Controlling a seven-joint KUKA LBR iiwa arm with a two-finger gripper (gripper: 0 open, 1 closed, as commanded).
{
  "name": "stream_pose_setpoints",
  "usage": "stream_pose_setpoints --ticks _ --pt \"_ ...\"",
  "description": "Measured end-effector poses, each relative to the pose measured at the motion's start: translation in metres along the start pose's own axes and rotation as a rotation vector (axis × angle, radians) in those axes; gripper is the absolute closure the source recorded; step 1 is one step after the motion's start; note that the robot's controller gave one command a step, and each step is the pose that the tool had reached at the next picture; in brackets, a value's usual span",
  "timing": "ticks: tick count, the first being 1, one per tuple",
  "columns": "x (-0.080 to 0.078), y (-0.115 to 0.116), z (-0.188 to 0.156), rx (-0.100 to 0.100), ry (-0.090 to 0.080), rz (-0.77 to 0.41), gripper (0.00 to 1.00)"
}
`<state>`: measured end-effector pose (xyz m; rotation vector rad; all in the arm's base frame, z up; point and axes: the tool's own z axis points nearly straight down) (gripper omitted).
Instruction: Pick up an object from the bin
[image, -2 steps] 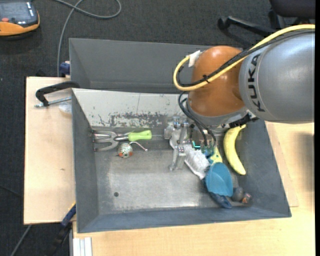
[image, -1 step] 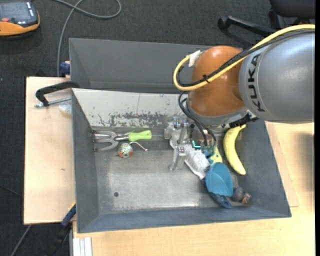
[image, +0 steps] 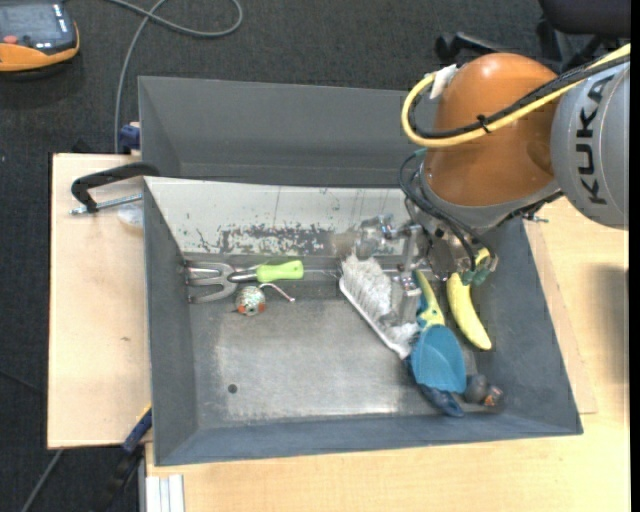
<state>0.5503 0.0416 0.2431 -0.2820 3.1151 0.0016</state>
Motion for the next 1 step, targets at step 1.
stream_pose_setpoints --ticks 1 --pt "0.0007 0.0012 0.0021 -0.002 0.004 -0.001 0.00"
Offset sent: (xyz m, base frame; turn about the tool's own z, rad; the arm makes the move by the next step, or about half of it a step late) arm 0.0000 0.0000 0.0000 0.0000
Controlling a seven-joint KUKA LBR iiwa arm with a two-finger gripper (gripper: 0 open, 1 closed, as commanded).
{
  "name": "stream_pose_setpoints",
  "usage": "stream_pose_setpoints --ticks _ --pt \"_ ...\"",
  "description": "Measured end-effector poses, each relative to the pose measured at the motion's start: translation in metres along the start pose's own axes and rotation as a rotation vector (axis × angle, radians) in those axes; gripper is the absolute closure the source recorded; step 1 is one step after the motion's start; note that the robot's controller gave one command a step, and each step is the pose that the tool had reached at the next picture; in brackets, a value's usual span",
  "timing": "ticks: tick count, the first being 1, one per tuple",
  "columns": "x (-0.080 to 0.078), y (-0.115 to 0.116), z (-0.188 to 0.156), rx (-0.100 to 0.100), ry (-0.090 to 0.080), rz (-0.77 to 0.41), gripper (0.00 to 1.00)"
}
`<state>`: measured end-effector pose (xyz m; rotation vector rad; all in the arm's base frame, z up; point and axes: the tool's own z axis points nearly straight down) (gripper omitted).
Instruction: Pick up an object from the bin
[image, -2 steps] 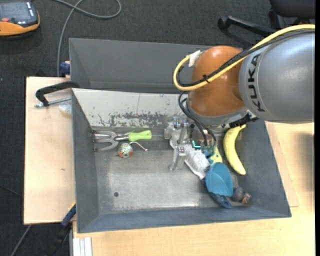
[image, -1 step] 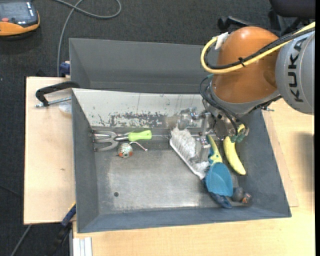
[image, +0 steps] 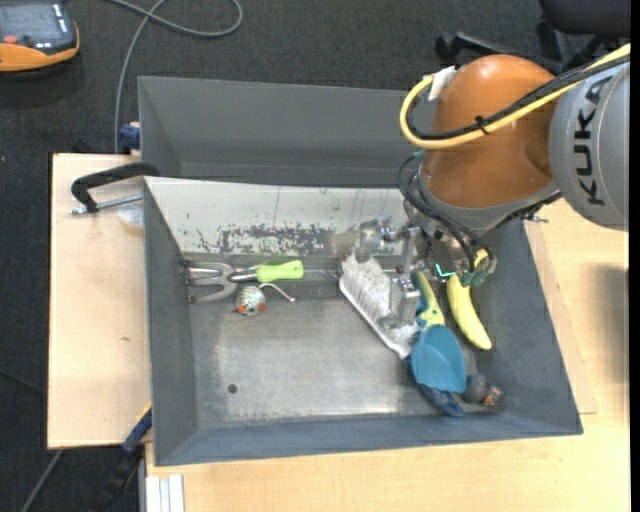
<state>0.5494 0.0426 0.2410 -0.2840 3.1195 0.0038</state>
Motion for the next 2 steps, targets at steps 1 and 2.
stream_pose_setpoints --ticks 1,2 --pt "0.0410 0.0264 0.0724 -0.003 0.008 -0.077 0.00" --pt "0.0380 0.0248 0.0685 -0.001 -0.003 -0.074 1.00"
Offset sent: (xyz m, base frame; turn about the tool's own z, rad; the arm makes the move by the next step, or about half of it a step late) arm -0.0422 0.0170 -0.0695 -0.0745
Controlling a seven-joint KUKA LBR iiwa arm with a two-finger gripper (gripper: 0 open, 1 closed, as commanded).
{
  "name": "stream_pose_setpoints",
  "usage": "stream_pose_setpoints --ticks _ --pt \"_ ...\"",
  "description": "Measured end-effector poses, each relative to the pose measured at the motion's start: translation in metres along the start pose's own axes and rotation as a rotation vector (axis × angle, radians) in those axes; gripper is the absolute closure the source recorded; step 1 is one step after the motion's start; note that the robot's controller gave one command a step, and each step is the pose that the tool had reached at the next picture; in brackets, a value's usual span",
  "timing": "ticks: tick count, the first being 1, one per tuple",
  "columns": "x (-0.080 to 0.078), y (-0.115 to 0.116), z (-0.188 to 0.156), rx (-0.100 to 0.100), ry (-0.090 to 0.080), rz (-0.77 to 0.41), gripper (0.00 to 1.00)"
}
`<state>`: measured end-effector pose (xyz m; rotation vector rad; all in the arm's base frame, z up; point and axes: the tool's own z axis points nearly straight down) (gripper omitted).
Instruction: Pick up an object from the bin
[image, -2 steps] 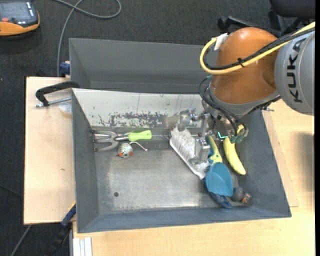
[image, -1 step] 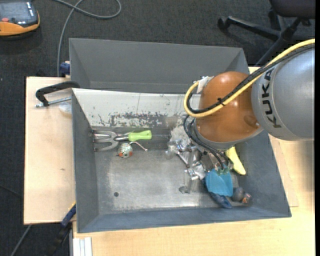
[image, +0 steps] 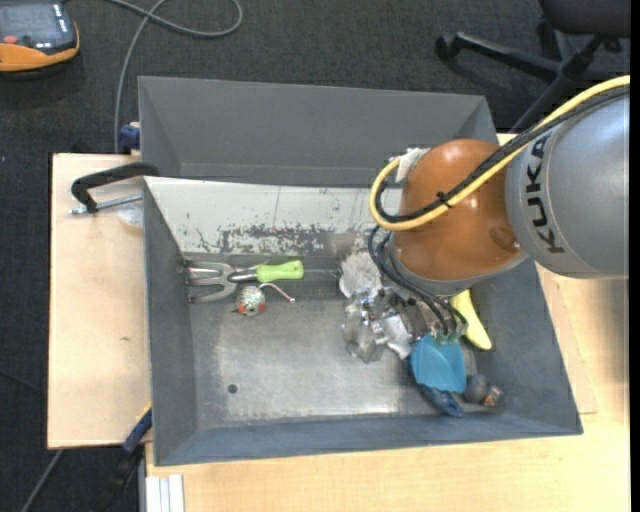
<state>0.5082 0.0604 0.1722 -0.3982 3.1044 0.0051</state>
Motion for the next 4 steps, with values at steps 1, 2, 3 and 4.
stream_pose_setpoints --ticks 1,2,3,4 --pt "0.000 0.000 0.000 0.000 0.000 0.000 0.00" --pt "0.000 0.000 0.000 0.000 0.000 0.000 0.00" --pt "0.044 -0.108 0.036 0.002 0.003 -0.037 0.00" --pt "0.041 -0.103 0.035 -0.001 -0.001 -0.043 1.00"
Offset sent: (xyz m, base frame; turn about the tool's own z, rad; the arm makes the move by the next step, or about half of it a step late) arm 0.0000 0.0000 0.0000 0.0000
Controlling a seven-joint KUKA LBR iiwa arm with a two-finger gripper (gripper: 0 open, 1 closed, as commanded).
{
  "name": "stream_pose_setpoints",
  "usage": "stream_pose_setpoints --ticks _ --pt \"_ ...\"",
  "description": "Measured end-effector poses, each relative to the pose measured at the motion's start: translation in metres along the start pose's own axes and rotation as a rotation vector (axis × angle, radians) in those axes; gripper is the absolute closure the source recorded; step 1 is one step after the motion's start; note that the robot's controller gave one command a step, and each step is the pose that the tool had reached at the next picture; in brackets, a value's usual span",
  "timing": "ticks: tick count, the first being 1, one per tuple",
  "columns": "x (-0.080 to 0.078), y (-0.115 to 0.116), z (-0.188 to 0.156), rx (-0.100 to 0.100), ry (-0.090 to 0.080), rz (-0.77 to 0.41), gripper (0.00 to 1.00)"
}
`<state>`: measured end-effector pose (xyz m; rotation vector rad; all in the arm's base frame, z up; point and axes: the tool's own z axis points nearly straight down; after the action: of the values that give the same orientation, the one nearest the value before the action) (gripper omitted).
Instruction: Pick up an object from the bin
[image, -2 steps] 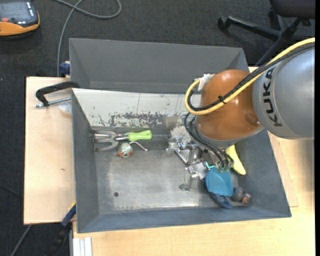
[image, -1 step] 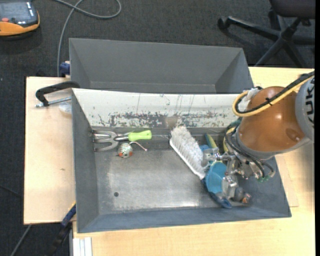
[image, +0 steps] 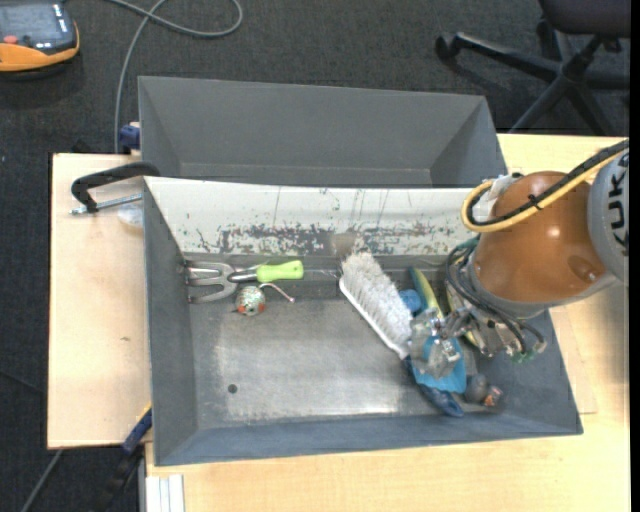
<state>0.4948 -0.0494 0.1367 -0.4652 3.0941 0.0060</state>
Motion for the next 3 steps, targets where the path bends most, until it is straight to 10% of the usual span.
stream_pose_setpoints --ticks 2,3 --pt "0.0000 0.0000 0.0000 0.000 0.000 0.000 1.00" --pt "0.0000 0.0000 0.0000 0.000 0.000 0.000 0.00"
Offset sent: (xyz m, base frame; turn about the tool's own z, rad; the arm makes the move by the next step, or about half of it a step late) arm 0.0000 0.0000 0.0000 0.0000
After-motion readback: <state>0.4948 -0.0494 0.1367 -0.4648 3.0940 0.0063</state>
